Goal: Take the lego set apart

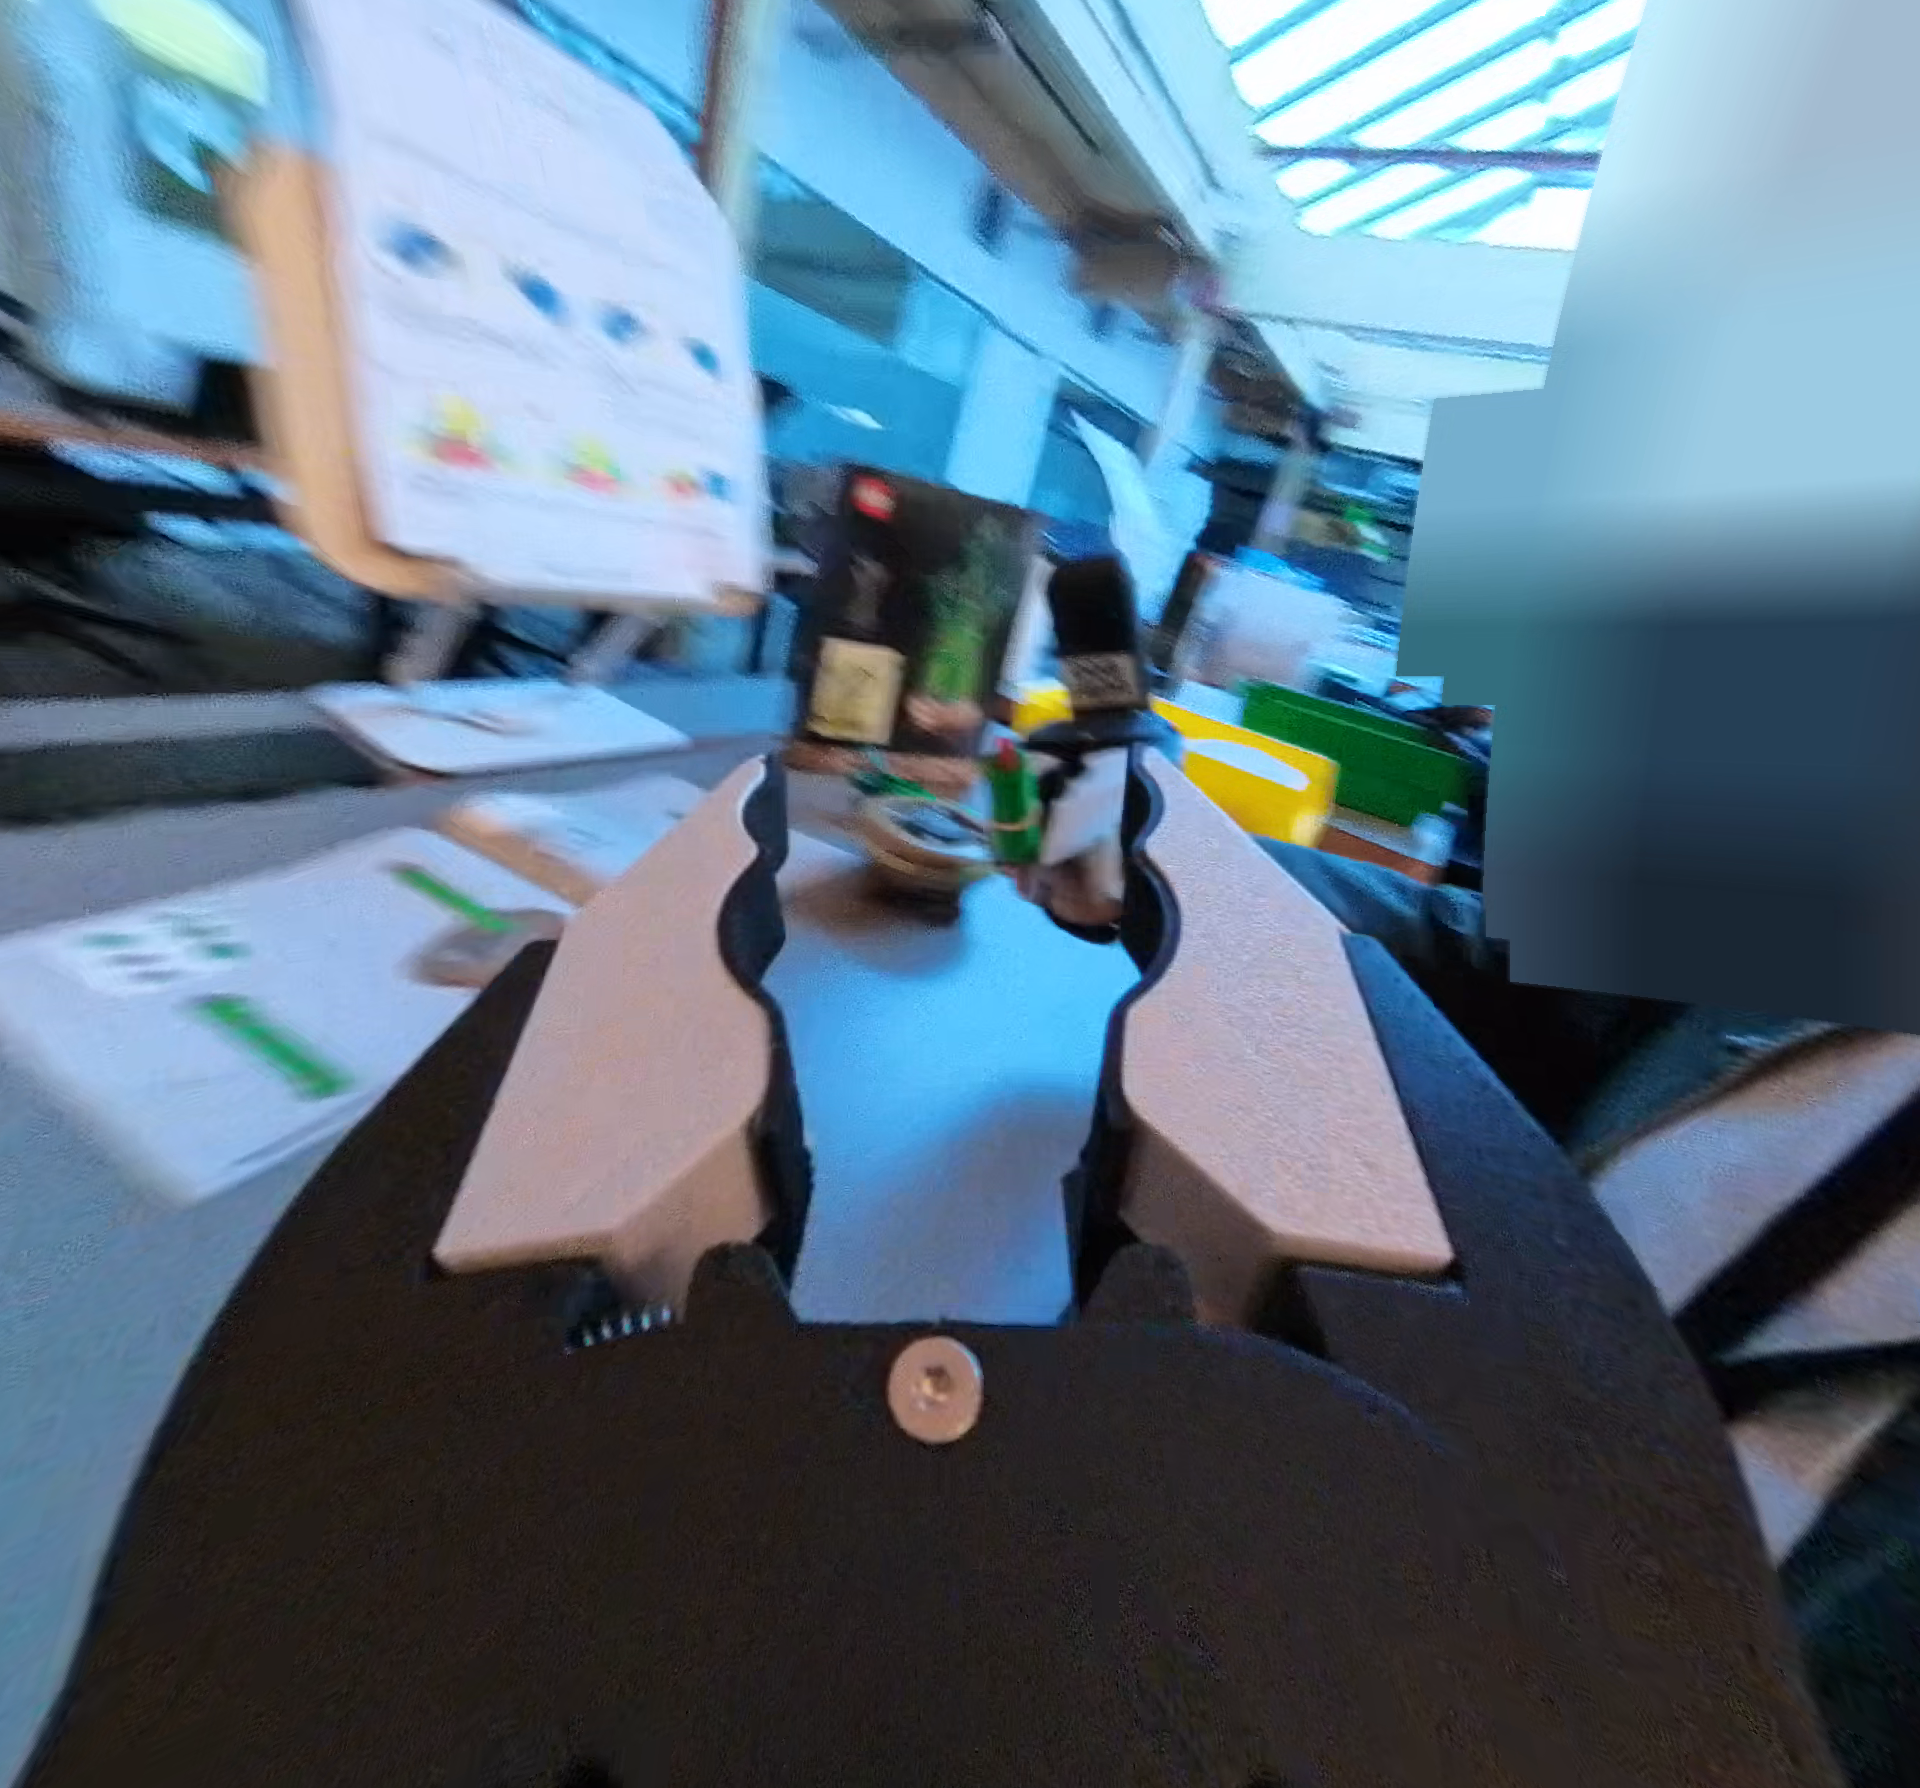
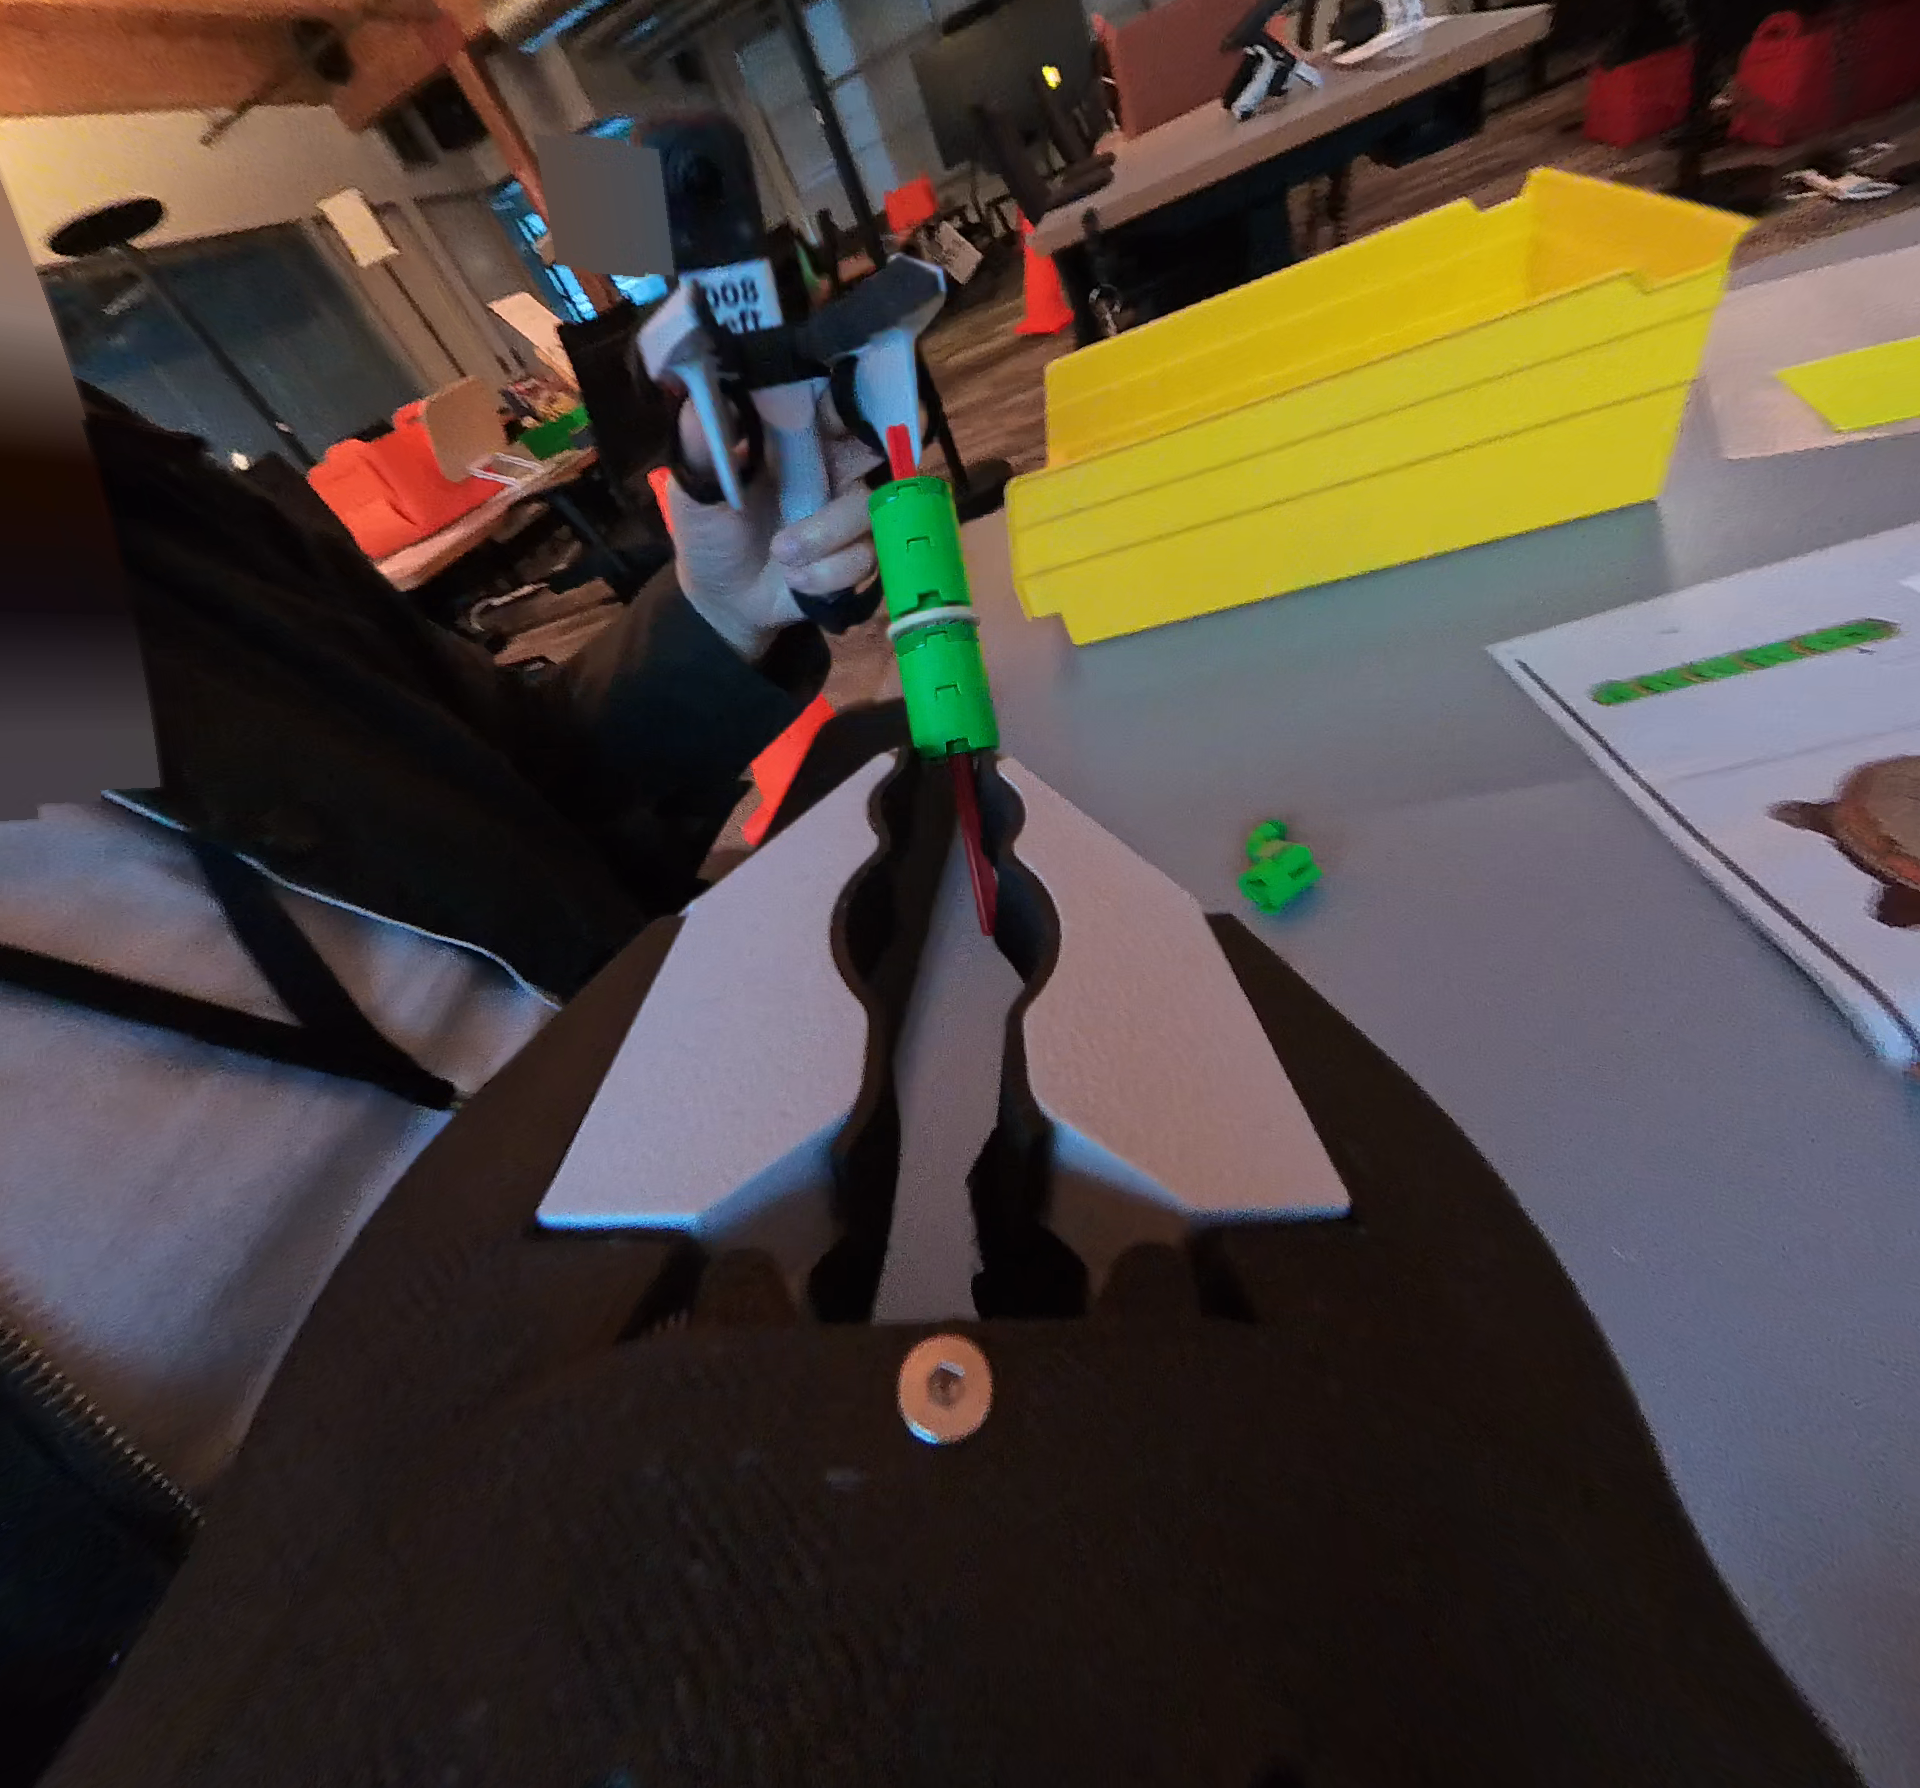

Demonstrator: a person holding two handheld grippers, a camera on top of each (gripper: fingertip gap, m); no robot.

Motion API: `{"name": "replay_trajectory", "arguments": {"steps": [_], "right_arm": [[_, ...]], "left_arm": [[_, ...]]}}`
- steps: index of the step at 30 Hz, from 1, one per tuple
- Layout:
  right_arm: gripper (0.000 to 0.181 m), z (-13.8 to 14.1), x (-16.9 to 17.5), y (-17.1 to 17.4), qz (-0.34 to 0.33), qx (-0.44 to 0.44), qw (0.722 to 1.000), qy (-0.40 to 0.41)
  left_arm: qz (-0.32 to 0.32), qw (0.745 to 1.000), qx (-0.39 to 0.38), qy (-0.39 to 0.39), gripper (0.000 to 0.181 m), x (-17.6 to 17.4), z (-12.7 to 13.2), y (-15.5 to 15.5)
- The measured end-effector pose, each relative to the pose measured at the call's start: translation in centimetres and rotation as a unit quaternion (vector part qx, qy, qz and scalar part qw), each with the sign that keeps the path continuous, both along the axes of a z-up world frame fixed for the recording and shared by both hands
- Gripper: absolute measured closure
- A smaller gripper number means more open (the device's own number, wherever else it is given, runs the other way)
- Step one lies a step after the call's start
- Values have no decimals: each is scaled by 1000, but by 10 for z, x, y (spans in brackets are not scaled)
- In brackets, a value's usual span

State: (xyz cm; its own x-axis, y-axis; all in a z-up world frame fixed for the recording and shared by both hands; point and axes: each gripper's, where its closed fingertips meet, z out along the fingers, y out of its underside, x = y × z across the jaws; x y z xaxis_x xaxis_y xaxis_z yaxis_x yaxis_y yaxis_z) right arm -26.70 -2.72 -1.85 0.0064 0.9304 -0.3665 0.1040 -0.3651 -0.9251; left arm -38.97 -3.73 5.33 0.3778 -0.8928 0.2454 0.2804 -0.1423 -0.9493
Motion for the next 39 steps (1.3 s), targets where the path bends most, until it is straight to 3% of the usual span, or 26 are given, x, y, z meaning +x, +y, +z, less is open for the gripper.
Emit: {"name": "replay_trajectory", "arguments": {"steps": [2, 7, 9, 12, 16, 20, 24, 30, 34, 39], "right_arm": [[172, -6, 9, 5, -10, 12, 999, -28], [171, -32, 37, 18, -53, 86, 988, -114], [172, -38, 47, 25, -76, 111, 983, -128], [172, -42, 59, 30, -88, 123, 977, -149], [171, -56, 73, 39, -102, 136, 967, -190], [171, -79, 84, 45, -104, 154, 951, -249], [172, -94, 87, 49, -103, 160, 939, -288], [172, -111, 83, 46, -79, 166, 928, -324], [170, -114, 82, 46, -75, 188, 922, -331], [154, -104, 74, 50, -90, 219, 920, -311]], "left_arm": [[-66, 997, -37, 27, 123, 48, -12, 10], [-139, 975, -68, 159, 134, 124, -47, 36], [-174, 954, -56, 236, 130, 144, -67, 35], [-177, 925, -13, 337, 137, 163, -97, 44], [-218, 899, 29, 379, 155, 188, -120, 43], [-250, 882, 31, 397, 166, 198, -146, 49], [-254, 902, -15, 349, 157, 199, -155, 56], [-263, 899, -37, 347, 166, 192, -169, 52], [-262, 891, -33, 369, 166, 189, -175, 52], [-251, 902, -46, 349, 166, 185, -165, 60]]}}
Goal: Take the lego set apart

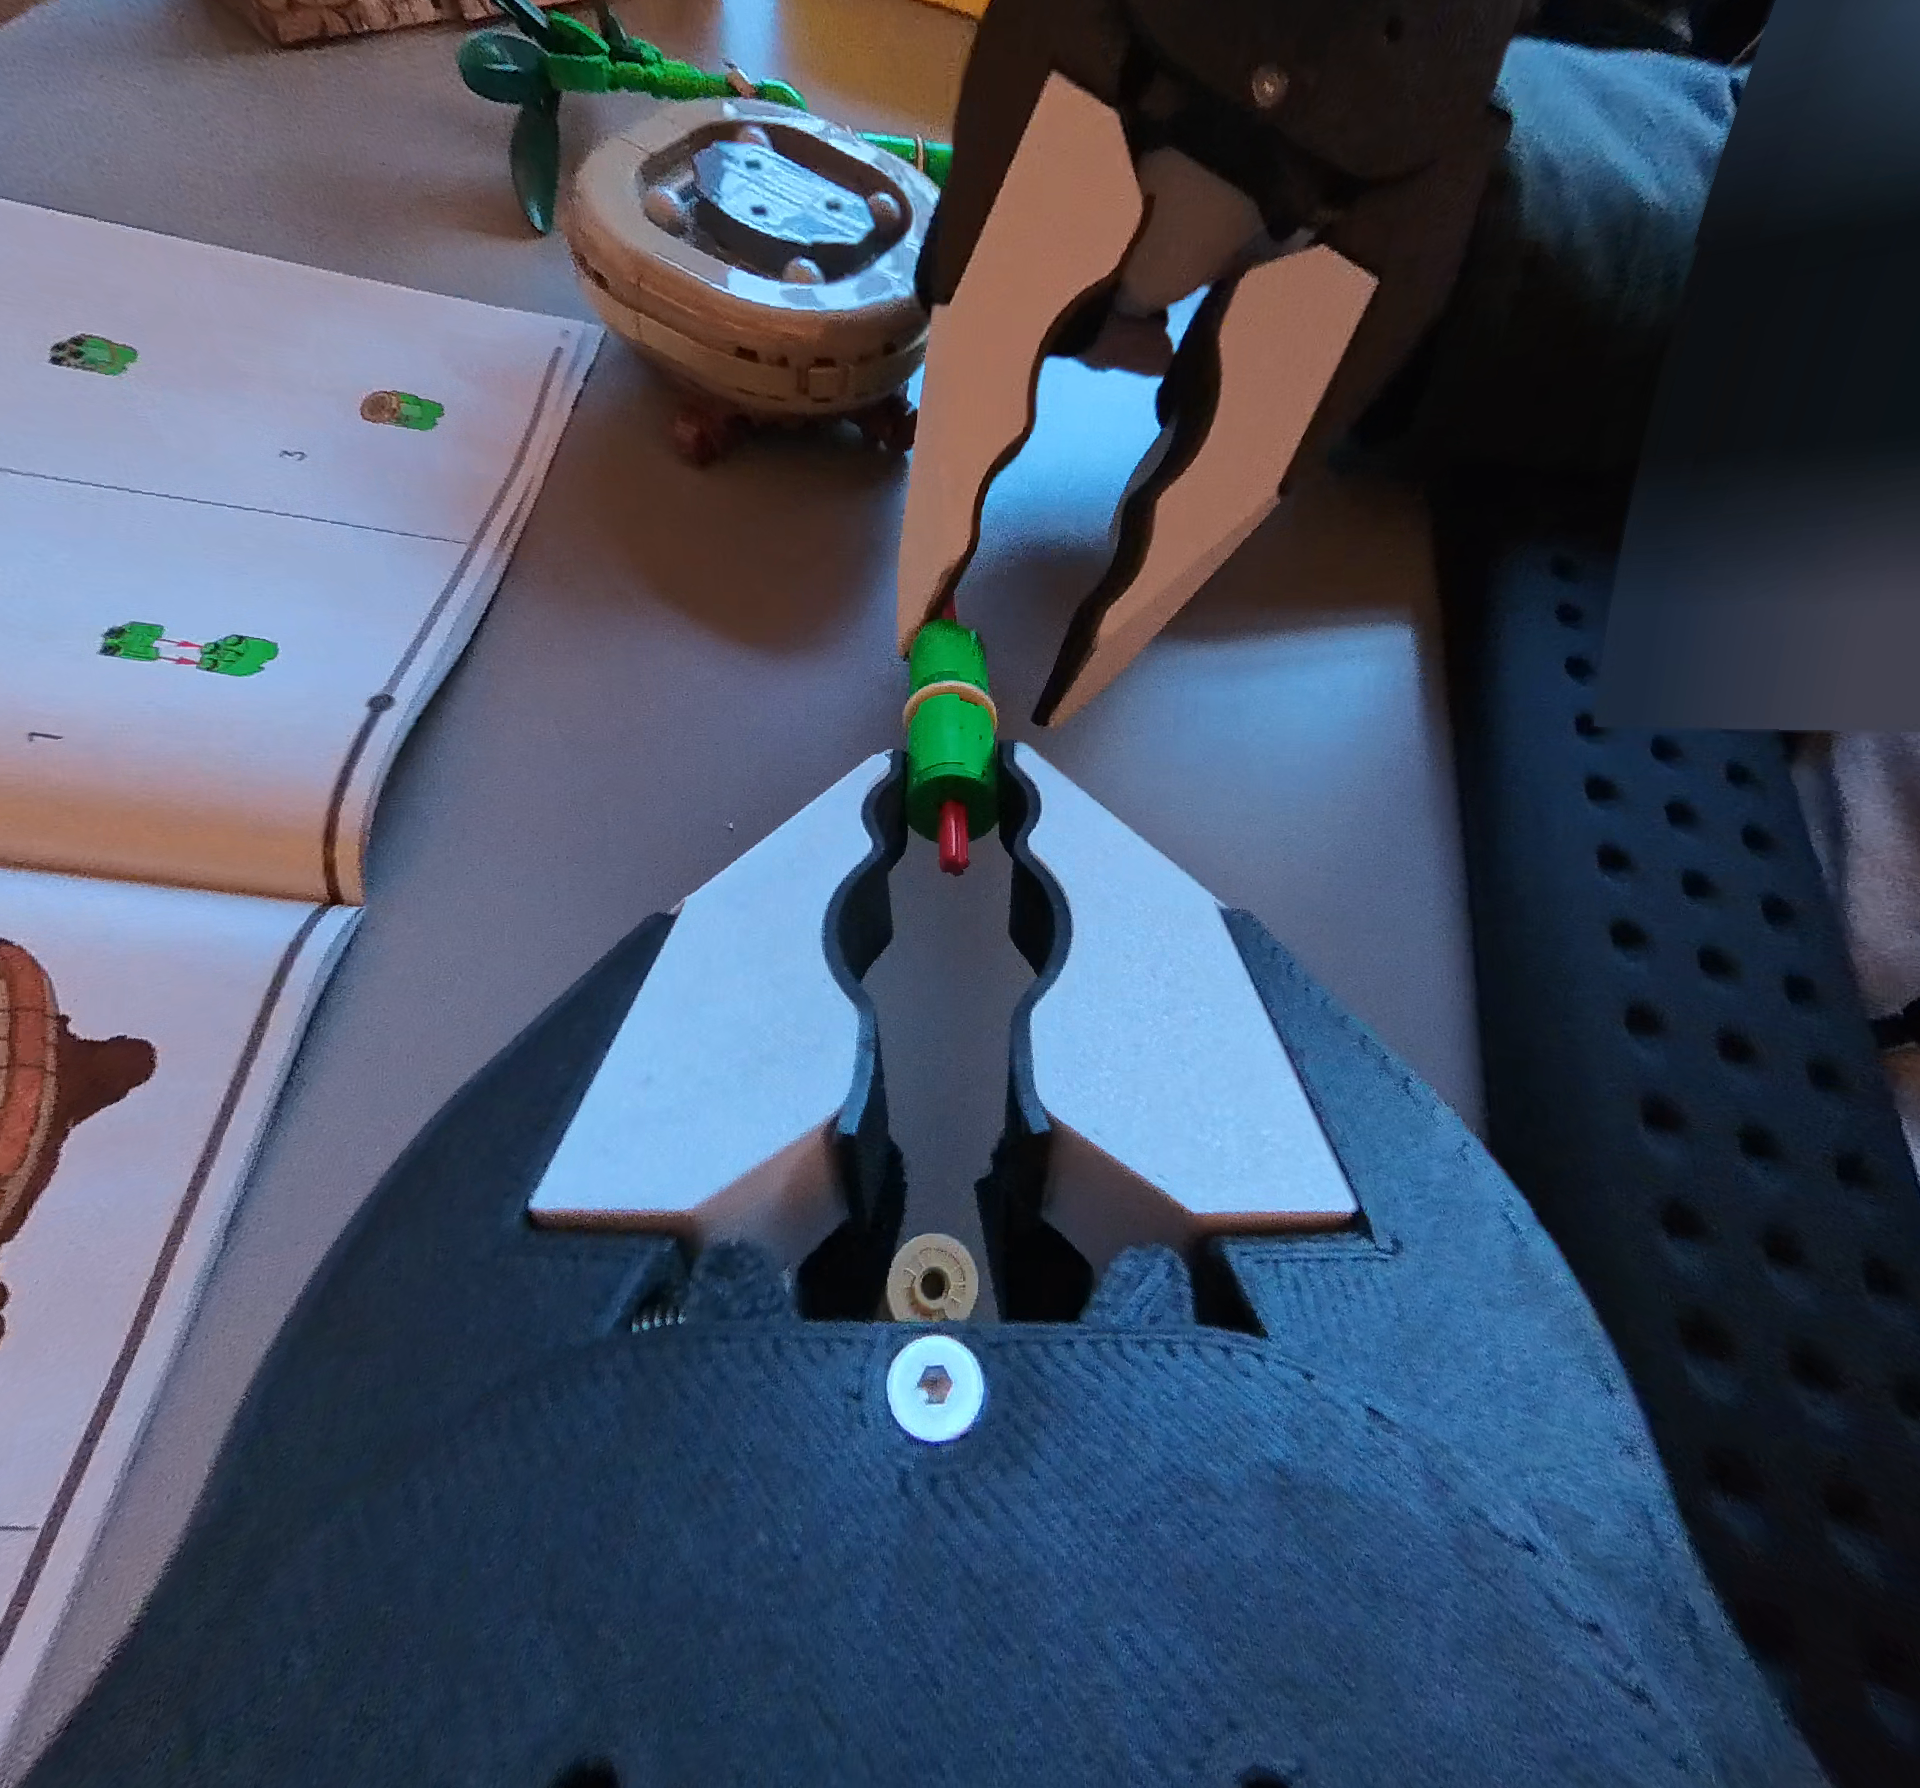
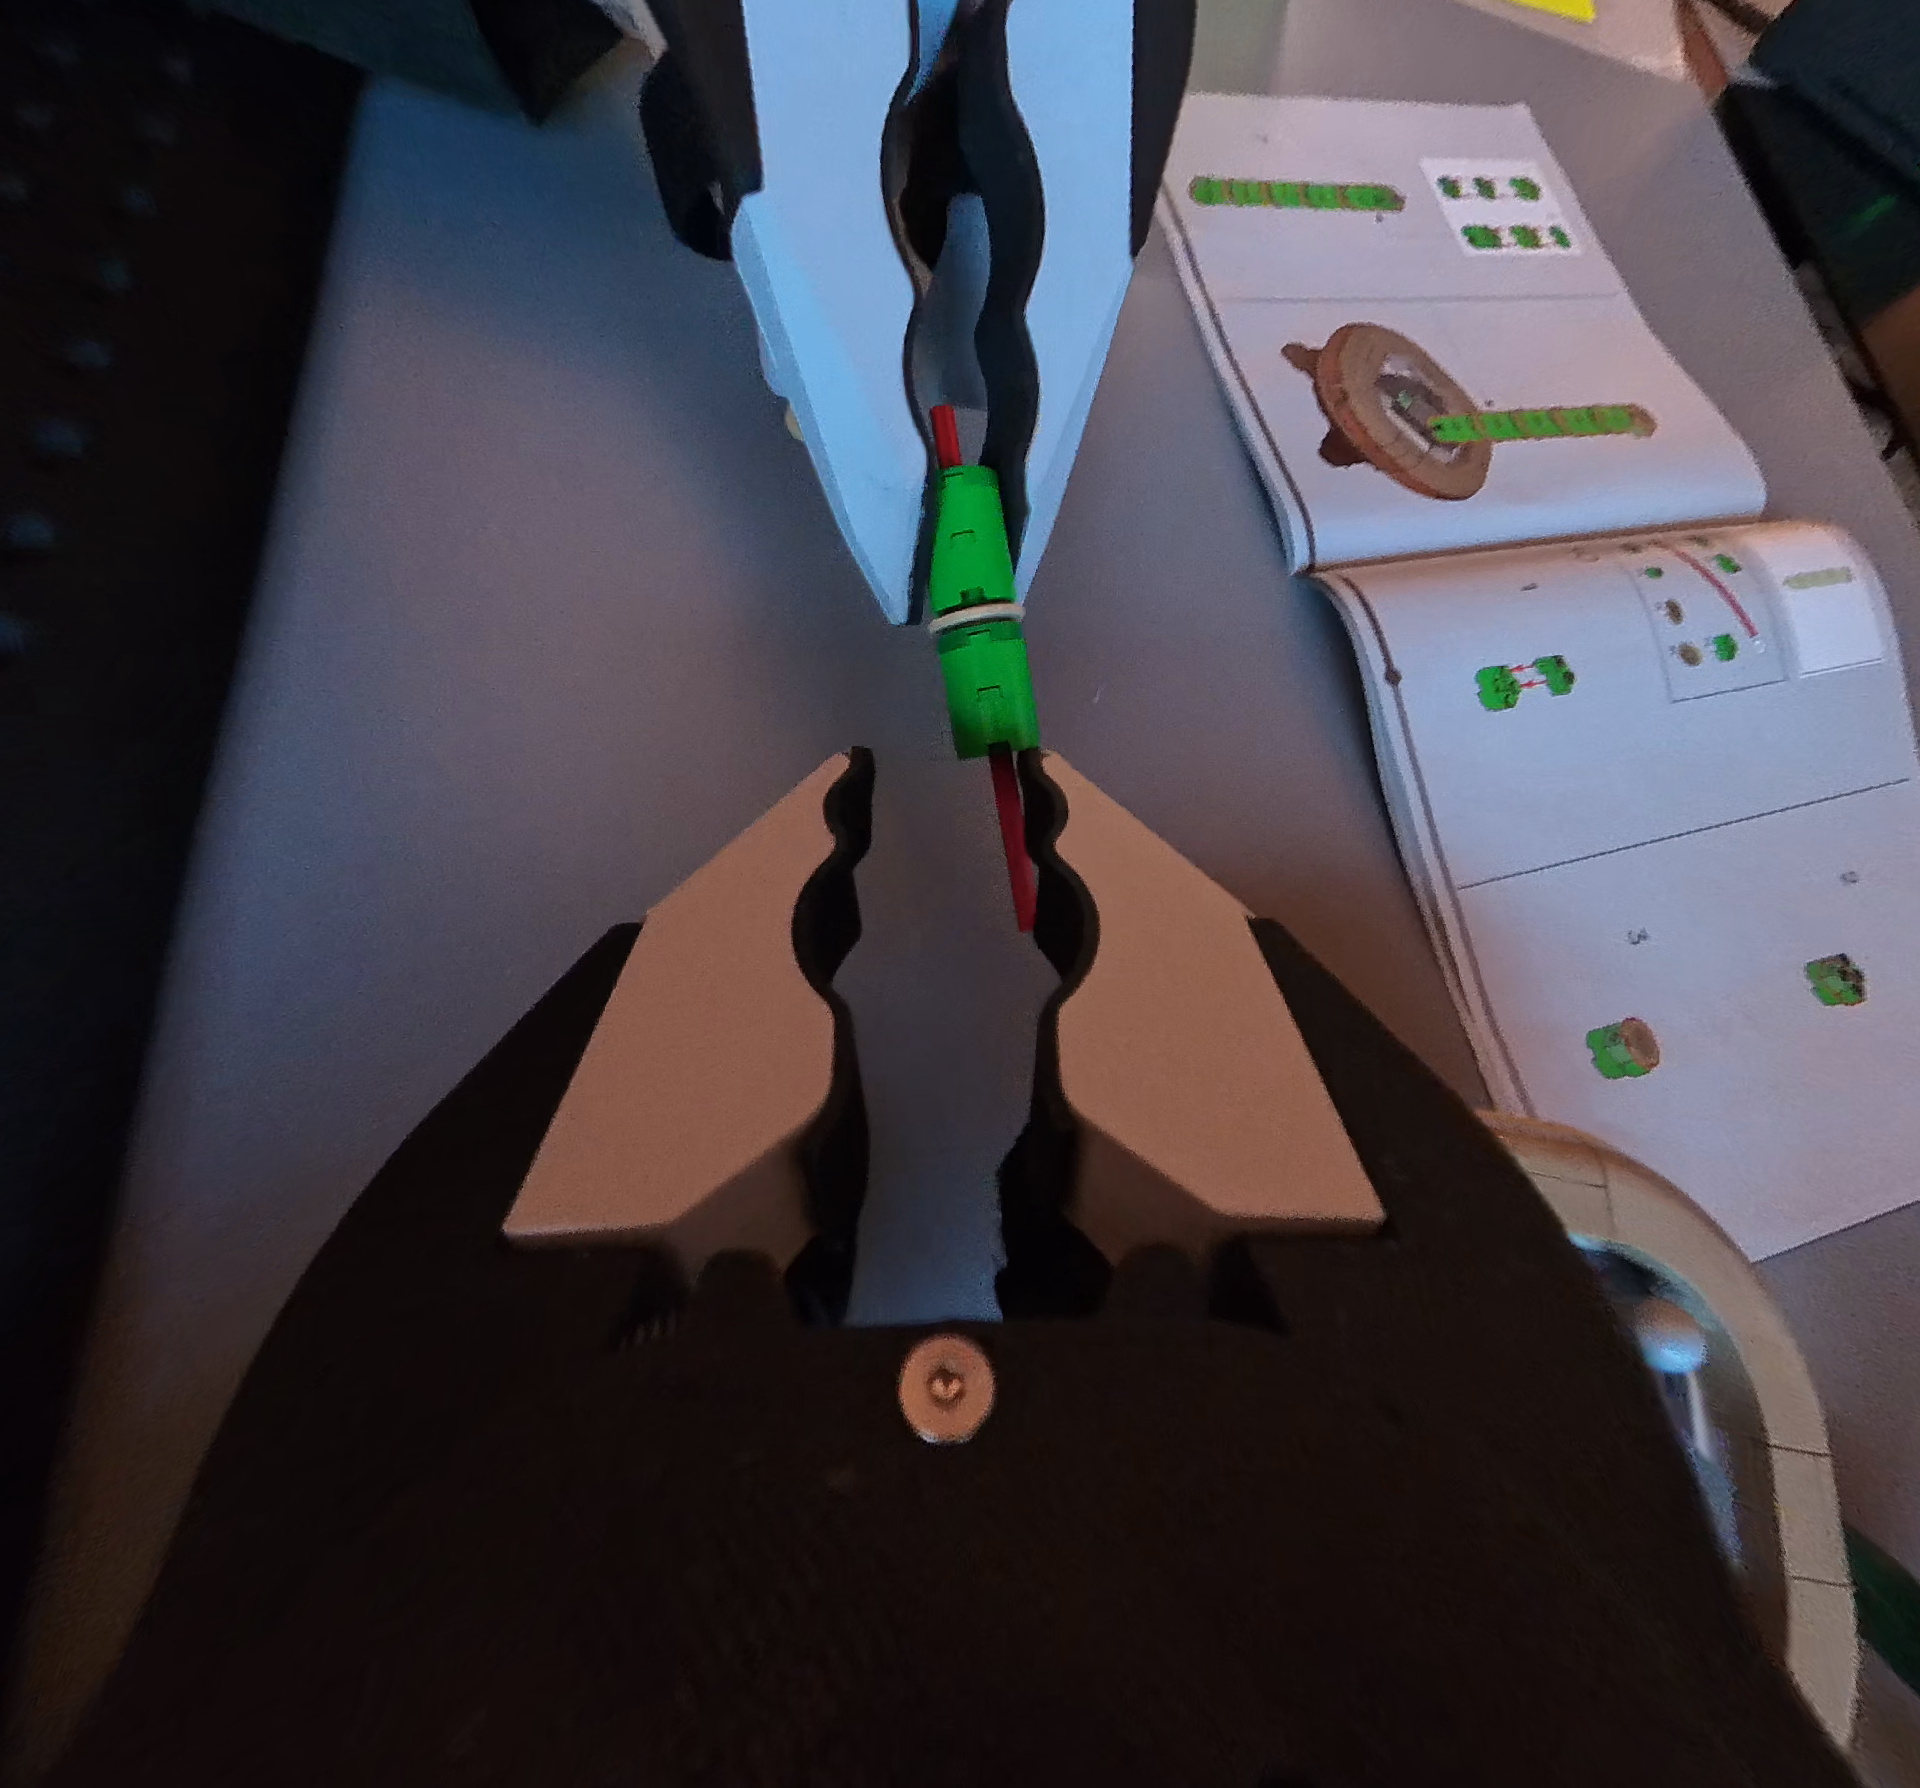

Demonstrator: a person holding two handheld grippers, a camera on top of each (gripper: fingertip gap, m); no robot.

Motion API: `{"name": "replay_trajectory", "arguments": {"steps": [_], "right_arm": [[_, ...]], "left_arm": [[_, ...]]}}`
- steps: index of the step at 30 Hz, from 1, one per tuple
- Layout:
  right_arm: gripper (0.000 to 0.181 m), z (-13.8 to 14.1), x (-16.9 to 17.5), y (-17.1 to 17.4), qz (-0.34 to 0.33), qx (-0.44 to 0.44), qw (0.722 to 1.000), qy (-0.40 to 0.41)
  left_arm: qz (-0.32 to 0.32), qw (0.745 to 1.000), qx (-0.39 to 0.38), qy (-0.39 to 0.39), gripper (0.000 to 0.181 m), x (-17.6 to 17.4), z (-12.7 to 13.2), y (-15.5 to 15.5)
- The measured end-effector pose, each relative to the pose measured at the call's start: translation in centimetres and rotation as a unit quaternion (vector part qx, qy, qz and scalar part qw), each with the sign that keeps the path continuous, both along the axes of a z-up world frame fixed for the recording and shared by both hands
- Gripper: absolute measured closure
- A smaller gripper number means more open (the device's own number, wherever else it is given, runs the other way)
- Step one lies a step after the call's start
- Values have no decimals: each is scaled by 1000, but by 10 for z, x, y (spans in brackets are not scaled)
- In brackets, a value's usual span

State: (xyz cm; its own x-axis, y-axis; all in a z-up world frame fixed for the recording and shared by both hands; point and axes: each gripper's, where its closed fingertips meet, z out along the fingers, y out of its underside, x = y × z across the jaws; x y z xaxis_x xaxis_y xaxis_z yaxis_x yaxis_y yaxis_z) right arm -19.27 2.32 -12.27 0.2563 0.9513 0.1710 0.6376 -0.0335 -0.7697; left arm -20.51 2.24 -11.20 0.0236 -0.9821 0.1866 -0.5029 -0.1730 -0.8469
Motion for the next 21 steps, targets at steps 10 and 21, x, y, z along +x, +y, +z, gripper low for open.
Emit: {"name": "replay_trajectory", "arguments": {"steps": [10, 21], "right_arm": [[166, -4, -13, -7, 18, 27, 999, -41], [166, -7, -21, -7, 15, 20, 997, -70]], "left_arm": [[-23, 1000, -21, 4, 166, 8, -4, -16], [-32, 999, 32, -12, 181, 5, 9, -18]]}}
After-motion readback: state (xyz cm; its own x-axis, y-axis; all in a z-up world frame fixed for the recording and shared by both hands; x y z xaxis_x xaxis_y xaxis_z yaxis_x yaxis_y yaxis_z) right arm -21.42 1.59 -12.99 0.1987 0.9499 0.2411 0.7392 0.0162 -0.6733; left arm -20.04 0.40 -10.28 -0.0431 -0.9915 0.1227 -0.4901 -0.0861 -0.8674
